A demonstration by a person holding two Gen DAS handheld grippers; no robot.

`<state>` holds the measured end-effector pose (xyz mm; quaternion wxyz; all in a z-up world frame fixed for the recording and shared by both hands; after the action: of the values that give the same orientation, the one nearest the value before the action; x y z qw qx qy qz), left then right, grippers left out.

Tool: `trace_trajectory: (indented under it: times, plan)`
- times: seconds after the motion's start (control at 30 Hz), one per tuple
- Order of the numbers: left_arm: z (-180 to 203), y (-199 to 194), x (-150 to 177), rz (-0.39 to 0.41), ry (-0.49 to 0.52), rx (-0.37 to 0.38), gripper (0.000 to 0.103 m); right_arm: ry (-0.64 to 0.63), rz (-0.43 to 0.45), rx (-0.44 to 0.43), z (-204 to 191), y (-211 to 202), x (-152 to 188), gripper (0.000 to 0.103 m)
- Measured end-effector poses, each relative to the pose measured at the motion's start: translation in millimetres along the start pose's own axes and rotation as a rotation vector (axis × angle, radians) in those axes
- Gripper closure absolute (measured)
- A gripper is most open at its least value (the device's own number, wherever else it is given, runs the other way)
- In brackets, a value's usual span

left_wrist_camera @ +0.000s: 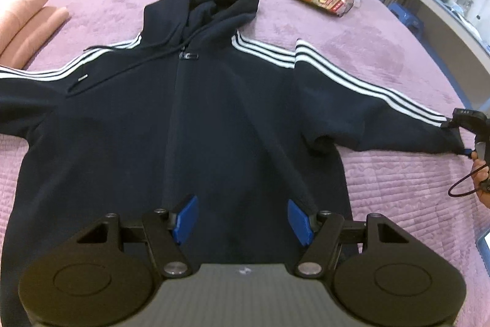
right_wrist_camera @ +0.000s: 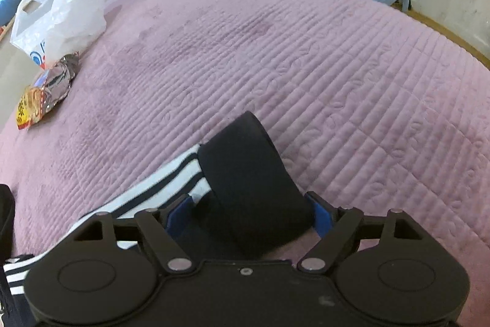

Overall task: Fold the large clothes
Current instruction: 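Grasp the sleeve cuff with the right gripper and fold it across the hoodie body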

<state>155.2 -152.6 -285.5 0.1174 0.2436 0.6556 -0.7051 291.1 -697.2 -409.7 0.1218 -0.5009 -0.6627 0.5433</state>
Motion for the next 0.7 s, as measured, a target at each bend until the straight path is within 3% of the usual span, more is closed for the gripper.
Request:
trace_trajectory:
  times: [0.03,0.07,0.1,0.13,0.23,0.3,0.43,0.6,0.7]
  plan:
    - [1.4,1.9,0.3,-0.004,0.002,0.000,0.036,-0.012,0.004,-0.002,-3.1,-1.9,1.7,0.037]
    - [2.9,4.0,0.1,-0.007,0.005,-0.002,0.036,-0.024,-0.008,-0.020,-7.2,-2.6,3.7,0.049]
    - [4.9,5.9,-0.8,-0.007,0.011,-0.006,0.036,-0.035,-0.021,-0.045,-11.7,-2.5,4.1,0.071]
    - [7.6,8.6,-1.7,-0.008,0.018,-0.014,0.036,-0.042,-0.025,-0.063,-15.2,-3.0,3.4,0.084]
    - [13.9,18.8,-7.2,-0.015,0.040,-0.042,0.038,-0.100,0.049,-0.080,-31.0,-30.2,1.3,0.089]
    - [15.2,21.7,-12.2,-0.015,0.029,-0.046,0.038,-0.124,0.174,-0.071,-34.4,-67.7,-9.3,0.090]
    - [15.1,19.1,-19.6,0.014,0.017,-0.032,0.038,-0.090,0.416,0.070,-15.0,-126.9,-35.3,0.090]
    - [14.3,30.2,-23.1,0.037,0.027,-0.013,0.038,-0.119,0.476,0.277,-13.0,-135.5,-18.4,0.090]
    - [14.1,43.6,-25.5,0.075,0.037,0.034,0.038,-0.164,0.413,0.279,-28.1,-121.6,6.3,0.090]
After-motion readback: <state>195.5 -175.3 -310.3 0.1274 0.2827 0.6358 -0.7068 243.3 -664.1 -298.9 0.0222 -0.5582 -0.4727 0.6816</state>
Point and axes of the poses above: each gripper's, at about its wrist camera, not at the fingertips, and y roughly the way its jaws point, z to its right, x to its underside, the point moved 7 cm from there along y, roughly the way its jaws point, and after that the axes turned 9 degrees about y, right-handed, at the moved point
